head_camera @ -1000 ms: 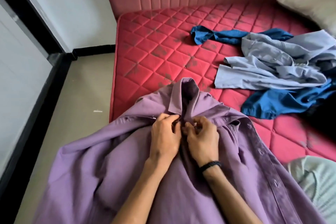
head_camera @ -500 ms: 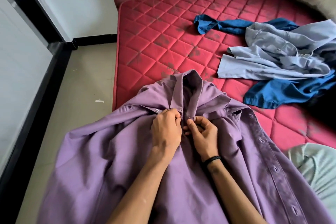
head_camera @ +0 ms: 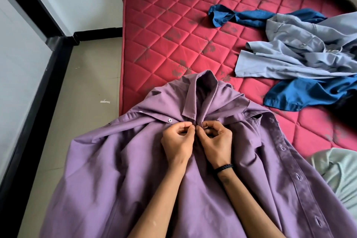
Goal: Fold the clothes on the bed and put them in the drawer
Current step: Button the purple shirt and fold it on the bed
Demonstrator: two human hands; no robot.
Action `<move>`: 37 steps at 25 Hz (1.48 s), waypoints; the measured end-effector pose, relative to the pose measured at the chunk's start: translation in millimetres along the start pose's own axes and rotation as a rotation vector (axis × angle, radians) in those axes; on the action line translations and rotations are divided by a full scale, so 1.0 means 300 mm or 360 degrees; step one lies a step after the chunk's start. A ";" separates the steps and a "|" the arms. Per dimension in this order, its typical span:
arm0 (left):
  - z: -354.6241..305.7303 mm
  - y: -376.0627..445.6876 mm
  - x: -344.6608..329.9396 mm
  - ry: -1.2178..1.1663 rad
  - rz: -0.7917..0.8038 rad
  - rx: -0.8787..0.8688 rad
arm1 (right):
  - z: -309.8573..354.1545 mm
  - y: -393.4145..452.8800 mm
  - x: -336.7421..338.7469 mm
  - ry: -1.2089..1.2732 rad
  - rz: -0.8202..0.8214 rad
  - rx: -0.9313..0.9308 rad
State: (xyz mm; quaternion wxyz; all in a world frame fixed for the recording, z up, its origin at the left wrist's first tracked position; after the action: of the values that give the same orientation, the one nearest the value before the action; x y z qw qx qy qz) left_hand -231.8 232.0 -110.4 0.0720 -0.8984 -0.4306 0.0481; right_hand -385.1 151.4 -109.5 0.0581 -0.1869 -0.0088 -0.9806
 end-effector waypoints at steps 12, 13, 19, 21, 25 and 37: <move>0.010 0.023 0.009 0.0248 -0.0149 -0.0281 | 0.044 -0.027 -0.001 -0.0341 -0.0153 0.0302; 0.029 0.037 -0.001 0.0171 -0.0085 -0.0203 | 0.038 -0.018 -0.005 -0.0341 -0.0126 0.0272; 0.056 0.040 -0.013 -0.0253 0.0141 0.0157 | 0.011 0.004 -0.010 -0.0280 -0.0018 0.0168; 0.048 0.023 -0.011 -0.0301 0.0188 0.0183 | 0.007 0.011 -0.013 -0.0170 0.0121 0.0141; 0.054 0.002 -0.004 -0.0457 0.0224 0.0406 | -0.004 0.013 -0.021 0.0023 0.0330 0.0084; 0.067 -0.015 -0.021 -0.0462 0.0319 0.0629 | 0.005 0.001 -0.003 0.0320 0.0483 0.0026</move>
State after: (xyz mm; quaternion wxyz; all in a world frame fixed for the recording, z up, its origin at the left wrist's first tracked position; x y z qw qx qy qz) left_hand -242.3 231.7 -129.1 0.1785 -0.8887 -0.3276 0.2664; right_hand -383.8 151.2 -108.4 0.2075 -0.0866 0.0174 -0.9742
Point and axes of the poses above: each hand's wrist, its own y-axis towards the middle knuckle, its own x-axis out of the back of the hand, z = x × y, the point moved 9 cm from there along y, towards the middle knuckle, and after that the axes turned 13 degrees about -y, right-handed, at the moved point
